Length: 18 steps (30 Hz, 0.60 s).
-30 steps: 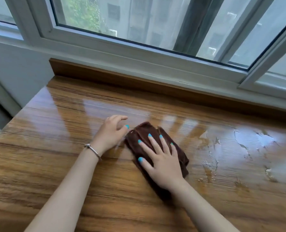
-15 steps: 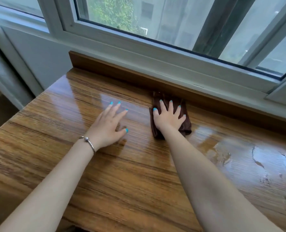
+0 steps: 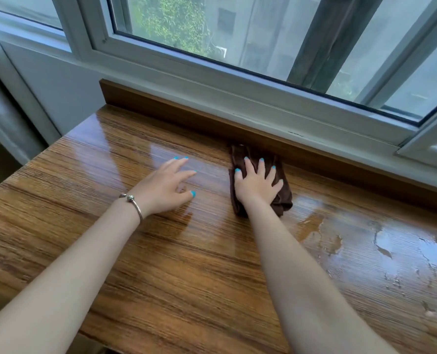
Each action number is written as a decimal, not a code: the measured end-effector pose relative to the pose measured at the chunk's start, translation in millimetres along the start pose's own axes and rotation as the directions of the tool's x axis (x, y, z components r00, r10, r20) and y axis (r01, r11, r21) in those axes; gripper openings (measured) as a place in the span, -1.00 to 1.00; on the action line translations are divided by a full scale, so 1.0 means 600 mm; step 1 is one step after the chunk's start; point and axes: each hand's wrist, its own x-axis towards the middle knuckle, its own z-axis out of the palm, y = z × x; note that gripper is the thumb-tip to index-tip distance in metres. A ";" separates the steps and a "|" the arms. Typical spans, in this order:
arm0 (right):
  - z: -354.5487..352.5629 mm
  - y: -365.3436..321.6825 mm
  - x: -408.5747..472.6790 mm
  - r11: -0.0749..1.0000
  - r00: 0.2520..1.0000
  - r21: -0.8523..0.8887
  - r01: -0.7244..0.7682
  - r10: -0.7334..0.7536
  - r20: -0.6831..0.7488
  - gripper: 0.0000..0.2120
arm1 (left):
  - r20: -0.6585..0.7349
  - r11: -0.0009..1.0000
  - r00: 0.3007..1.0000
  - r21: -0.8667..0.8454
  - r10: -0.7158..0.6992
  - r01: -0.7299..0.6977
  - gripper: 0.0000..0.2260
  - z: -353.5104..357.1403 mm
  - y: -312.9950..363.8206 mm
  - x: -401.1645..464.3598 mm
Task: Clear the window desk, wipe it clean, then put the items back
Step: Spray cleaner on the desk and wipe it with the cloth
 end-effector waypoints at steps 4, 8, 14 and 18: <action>0.044 0.008 -0.104 0.954 0.956 -0.091 0.285 -0.290 -0.040 -0.48 | -0.031 0.999 0.999 -0.023 -0.029 0.028 -0.46 0.004 -0.015 -0.002; 0.030 0.066 -0.110 0.813 0.831 -0.174 0.556 -0.547 0.097 -0.44 | -0.029 0.999 0.999 -0.040 -0.020 0.019 -0.47 0.010 -0.014 0.005; -0.014 0.012 0.040 0.978 0.981 -0.093 0.189 -0.185 0.054 -0.50 | -0.062 0.998 0.998 -0.056 -0.024 0.020 -0.48 0.009 -0.027 -0.032; 0.005 0.010 -0.022 0.971 0.977 -0.107 0.213 -0.209 0.048 -0.48 | -0.026 0.997 0.999 -0.058 -0.048 0.047 -0.48 0.009 -0.041 -0.057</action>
